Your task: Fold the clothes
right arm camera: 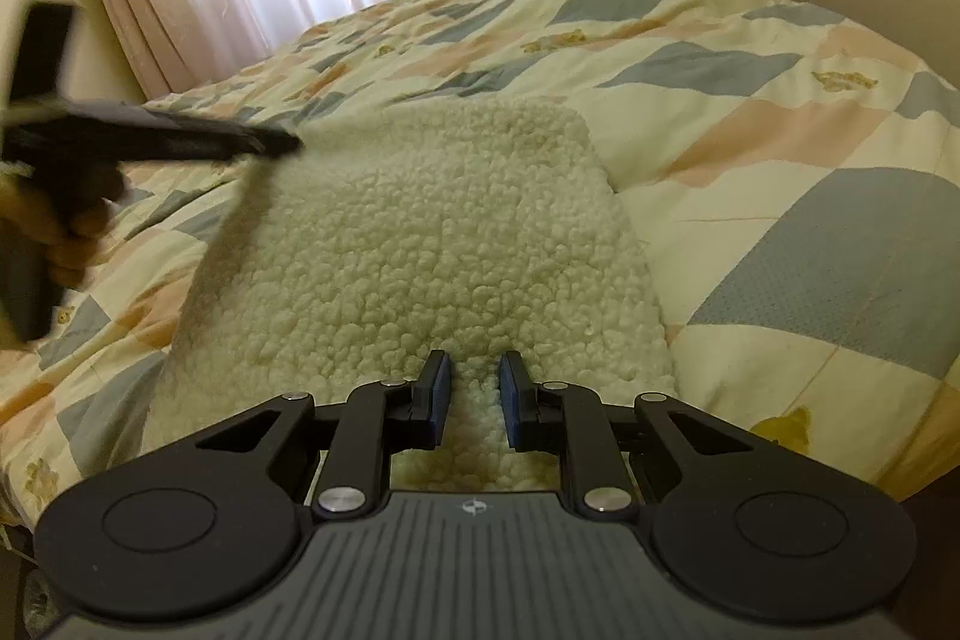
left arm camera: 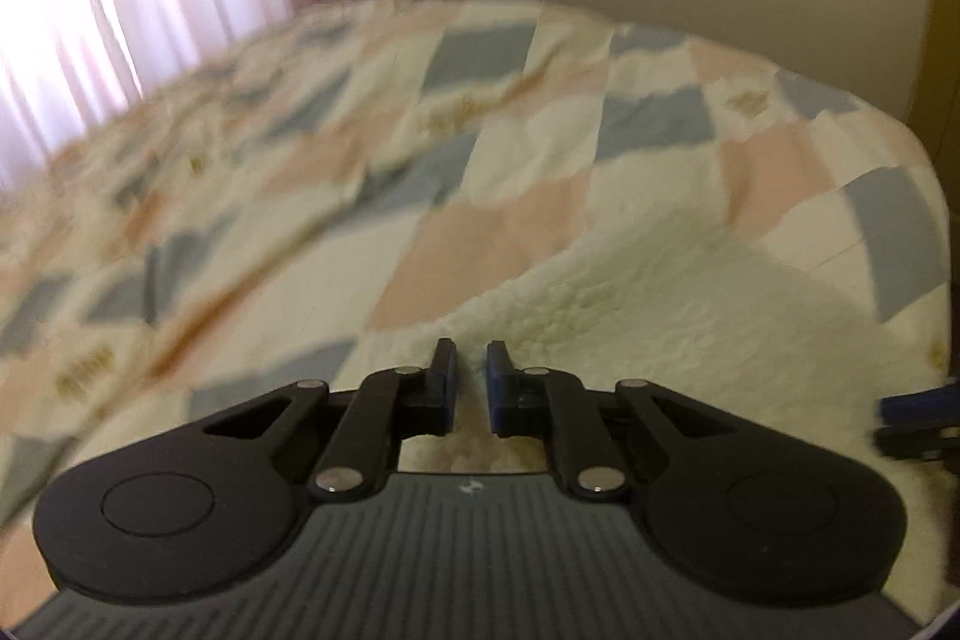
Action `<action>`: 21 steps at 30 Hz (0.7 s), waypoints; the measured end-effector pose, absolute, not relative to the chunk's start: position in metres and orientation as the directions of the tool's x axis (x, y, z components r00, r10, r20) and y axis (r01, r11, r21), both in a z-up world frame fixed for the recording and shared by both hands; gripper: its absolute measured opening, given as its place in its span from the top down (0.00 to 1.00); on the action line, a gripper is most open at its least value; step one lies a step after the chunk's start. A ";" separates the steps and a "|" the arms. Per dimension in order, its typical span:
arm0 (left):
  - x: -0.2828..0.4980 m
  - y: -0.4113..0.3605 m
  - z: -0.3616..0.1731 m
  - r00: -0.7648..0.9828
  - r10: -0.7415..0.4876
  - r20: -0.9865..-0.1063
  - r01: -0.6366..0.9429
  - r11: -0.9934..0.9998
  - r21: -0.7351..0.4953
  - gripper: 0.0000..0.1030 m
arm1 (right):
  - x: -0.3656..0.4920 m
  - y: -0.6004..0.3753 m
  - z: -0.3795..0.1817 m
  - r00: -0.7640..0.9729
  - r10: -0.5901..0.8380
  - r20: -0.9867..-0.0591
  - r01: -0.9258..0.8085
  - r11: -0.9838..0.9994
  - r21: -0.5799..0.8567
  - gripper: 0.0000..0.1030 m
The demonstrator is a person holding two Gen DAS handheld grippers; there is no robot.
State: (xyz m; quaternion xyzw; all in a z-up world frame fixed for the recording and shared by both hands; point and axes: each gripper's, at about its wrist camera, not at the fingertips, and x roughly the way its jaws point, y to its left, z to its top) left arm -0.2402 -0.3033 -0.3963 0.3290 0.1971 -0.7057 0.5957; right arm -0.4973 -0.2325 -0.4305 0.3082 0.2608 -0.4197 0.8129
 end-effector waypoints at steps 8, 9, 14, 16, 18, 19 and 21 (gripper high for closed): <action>-0.244 -0.308 -0.411 -0.039 -0.709 -0.704 0.974 -0.185 0.132 0.92 | -0.498 -0.236 -0.431 0.510 -0.503 -0.698 0.842 0.457 0.286 0.86; -0.245 -0.303 -0.401 -0.032 -0.720 -0.693 0.973 -0.182 0.144 0.92 | -0.498 -0.236 -0.431 0.509 -0.501 -0.700 0.842 0.458 0.285 0.85; -0.252 -0.247 -0.363 -0.099 -0.750 -0.654 0.969 -0.222 0.108 0.92 | -0.499 -0.235 -0.430 0.514 -0.501 -0.696 0.841 0.452 0.296 0.80; -0.256 -0.233 -0.366 -0.104 -0.740 -0.664 0.970 -0.223 0.097 0.92 | -0.497 -0.234 -0.430 0.509 -0.505 -0.697 0.843 0.454 0.288 0.80; -0.261 -0.230 -0.379 -0.087 -0.721 -0.688 0.974 -0.205 0.091 0.91 | -0.495 -0.234 -0.430 0.504 -0.508 -0.698 0.845 0.458 0.276 0.79; -0.263 -0.229 -0.386 -0.079 -0.710 -0.699 0.977 -0.196 0.088 0.90 | -0.494 -0.234 -0.430 0.501 -0.510 -0.699 0.846 0.460 0.271 0.79; -0.267 -0.225 -0.399 -0.063 -0.689 -0.722 0.981 -0.177 0.083 0.91 | -0.492 -0.233 -0.430 0.496 -0.513 -0.701 0.847 0.464 0.259 0.79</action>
